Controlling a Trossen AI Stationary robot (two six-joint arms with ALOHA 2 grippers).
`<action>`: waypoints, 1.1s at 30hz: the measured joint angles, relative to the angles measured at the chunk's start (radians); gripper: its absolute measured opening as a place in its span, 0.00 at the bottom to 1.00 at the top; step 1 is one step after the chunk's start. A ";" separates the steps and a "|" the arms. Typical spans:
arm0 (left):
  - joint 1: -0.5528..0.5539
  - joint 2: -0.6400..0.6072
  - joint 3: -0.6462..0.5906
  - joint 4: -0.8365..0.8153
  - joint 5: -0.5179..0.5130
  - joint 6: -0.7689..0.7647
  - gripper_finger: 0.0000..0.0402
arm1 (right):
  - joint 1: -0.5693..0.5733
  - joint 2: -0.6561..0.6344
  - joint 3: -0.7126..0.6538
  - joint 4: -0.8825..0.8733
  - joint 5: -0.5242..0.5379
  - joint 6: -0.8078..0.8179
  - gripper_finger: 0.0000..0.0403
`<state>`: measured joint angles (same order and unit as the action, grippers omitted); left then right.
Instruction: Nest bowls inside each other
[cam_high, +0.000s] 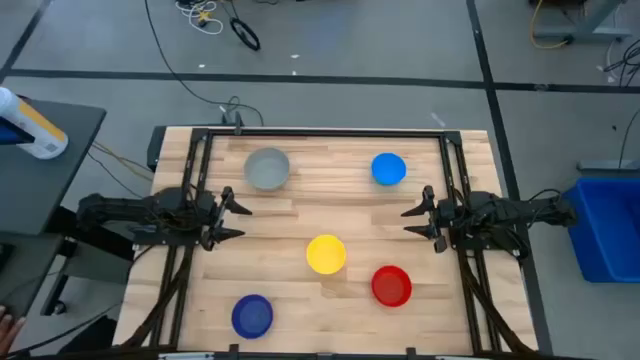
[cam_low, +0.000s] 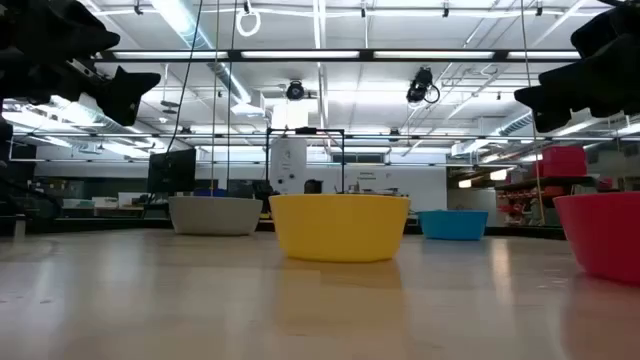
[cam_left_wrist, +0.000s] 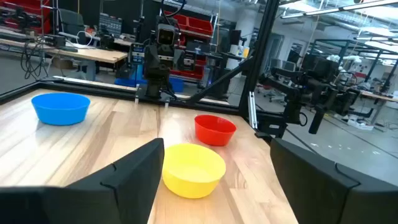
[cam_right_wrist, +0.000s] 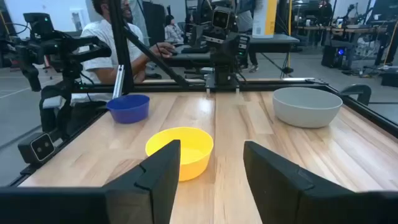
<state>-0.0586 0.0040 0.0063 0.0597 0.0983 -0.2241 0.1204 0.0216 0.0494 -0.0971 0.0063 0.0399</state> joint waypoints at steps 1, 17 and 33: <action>0.000 0.000 0.000 0.000 0.000 0.000 0.76 | 0.000 0.000 0.000 0.000 0.000 0.000 0.47; 0.000 0.000 0.000 0.000 0.000 0.000 0.76 | 0.000 0.000 0.000 0.000 0.000 0.000 0.53; 0.000 0.000 0.000 0.000 0.000 0.000 0.76 | 0.000 0.000 0.000 0.000 0.000 0.000 0.53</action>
<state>-0.0585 0.0040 0.0063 0.0597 0.0986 -0.2241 0.1204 0.0216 0.0494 -0.0971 0.0066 0.0399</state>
